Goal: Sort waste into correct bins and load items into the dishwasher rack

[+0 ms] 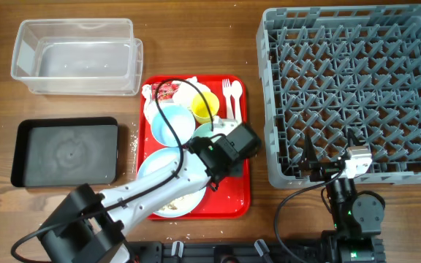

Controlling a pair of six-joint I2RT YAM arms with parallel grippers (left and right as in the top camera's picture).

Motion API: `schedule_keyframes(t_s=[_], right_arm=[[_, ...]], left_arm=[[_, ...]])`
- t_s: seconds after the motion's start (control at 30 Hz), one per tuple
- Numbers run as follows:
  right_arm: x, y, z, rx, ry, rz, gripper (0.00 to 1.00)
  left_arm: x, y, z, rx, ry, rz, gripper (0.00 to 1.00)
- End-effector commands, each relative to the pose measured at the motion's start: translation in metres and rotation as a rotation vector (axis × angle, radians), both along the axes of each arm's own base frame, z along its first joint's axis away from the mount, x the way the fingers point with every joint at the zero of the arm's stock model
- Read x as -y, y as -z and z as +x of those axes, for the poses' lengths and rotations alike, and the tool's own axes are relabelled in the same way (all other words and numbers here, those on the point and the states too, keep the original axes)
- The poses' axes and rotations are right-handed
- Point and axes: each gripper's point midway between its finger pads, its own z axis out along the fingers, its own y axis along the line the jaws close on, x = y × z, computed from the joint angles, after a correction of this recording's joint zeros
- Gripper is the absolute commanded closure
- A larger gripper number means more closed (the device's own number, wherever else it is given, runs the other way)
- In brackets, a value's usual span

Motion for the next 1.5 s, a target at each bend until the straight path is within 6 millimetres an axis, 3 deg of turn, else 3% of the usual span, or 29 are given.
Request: schedule_keyframes(t_s=[0.0, 0.27, 0.4, 0.77, 1.0, 1.27, 1.47], right_arm=[[0.001, 0.000, 0.000, 0.003, 0.009, 0.014, 0.00], [0.001, 0.000, 0.000, 0.003, 0.009, 0.014, 0.00], [0.001, 0.000, 0.000, 0.003, 0.009, 0.014, 0.00], [0.001, 0.000, 0.000, 0.003, 0.009, 0.014, 0.00], [0.001, 0.000, 0.000, 0.003, 0.009, 0.014, 0.00], [0.001, 0.000, 0.000, 0.003, 0.009, 0.014, 0.00], [0.001, 0.000, 0.000, 0.003, 0.009, 0.014, 0.00]], left_arm=[[0.012, -0.002, -0.005, 0.037, 0.128, 0.029, 0.44], [0.011, 0.020, 0.007, 0.084, 0.193, 0.128, 0.44], [0.001, 0.016, 0.021, 0.160, 0.163, 0.194, 0.44], [0.008, 0.006, 0.023, 0.178, 0.178, 0.172, 0.49], [0.005, 0.025, 0.022, 0.155, 0.254, 0.237, 0.52], [0.008, 0.026, 0.024, 0.161, 0.254, 0.230, 0.58], [0.009, 0.027, 0.024, 0.161, 0.252, 0.230, 0.54]])
